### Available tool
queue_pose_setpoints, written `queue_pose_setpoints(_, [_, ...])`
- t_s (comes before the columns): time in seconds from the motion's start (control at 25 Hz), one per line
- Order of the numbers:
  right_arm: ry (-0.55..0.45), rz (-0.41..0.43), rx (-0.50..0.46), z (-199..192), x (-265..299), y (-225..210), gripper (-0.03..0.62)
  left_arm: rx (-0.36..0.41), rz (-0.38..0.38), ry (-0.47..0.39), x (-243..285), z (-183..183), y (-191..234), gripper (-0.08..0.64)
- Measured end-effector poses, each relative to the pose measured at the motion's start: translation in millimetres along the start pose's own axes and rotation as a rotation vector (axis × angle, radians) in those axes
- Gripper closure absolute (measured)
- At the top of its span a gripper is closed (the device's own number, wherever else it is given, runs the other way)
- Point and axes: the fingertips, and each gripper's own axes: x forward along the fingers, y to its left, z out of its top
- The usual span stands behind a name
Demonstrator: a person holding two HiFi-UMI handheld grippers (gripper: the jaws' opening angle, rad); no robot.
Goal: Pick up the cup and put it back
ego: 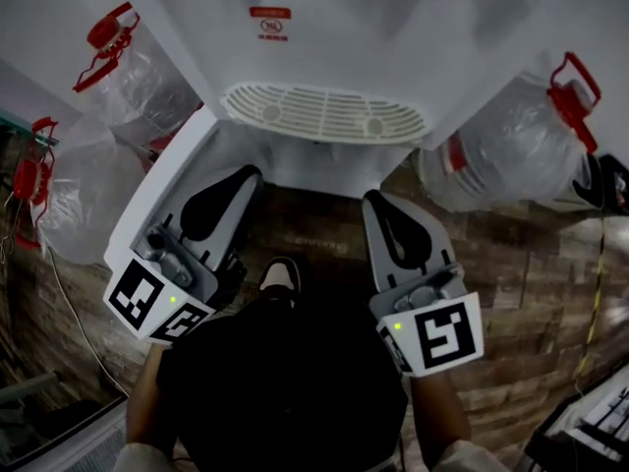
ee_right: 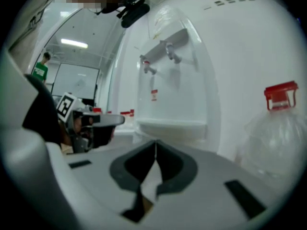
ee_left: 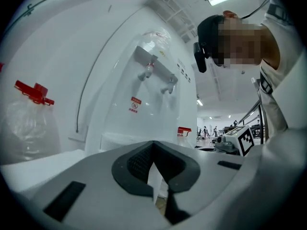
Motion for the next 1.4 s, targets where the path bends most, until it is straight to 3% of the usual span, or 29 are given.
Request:
queue_pose_setpoints(0.2, [0.012, -0.064, 0.016, -46, 15, -34, 0.569, 0.024, 0.043, -0.06, 11, -30, 6, 0.552])
queue_pose_setpoints(0.36, [0.007, -0.087, 0.06, -77, 31, -45, 0.569, 0.029, 0.067, -0.1, 20, -32, 13, 0.552])
queue_pose_setpoints(0.48, [0.01, -0.076, 0.052, -98, 48, -41, 0.569, 0.048, 0.037, -0.086, 28, -43, 5, 0.552])
queue_pose_setpoints(0.6, [0.023, -0.09, 0.034, -123, 65, -42, 0.568, 0.018, 0.016, -0.007, 31, -67, -3, 0.552])
queue_pose_setpoints(0.8, [0.072, -0.113, 0.055, -157, 92, -42, 0.566, 0.005, 0.007, 0.033, 33, -80, -7, 0.552])
queue_pose_setpoints(1.0, [0.105, -0.138, 0.039, -183, 114, -40, 0.565, 0.004, 0.025, -0.032, 38, -79, 5, 0.552])
queue_pose_setpoints(1.16, [0.141, -0.166, 0.043, -203, 134, -47, 0.454, -0.024, 0.036, 0.004, 39, -91, 7, 0.552])
queue_pose_setpoints(1.4, [0.217, -0.182, 0.041, -240, 156, -56, 0.424, -0.042, 0.031, 0.001, 36, -91, 10, 0.552])
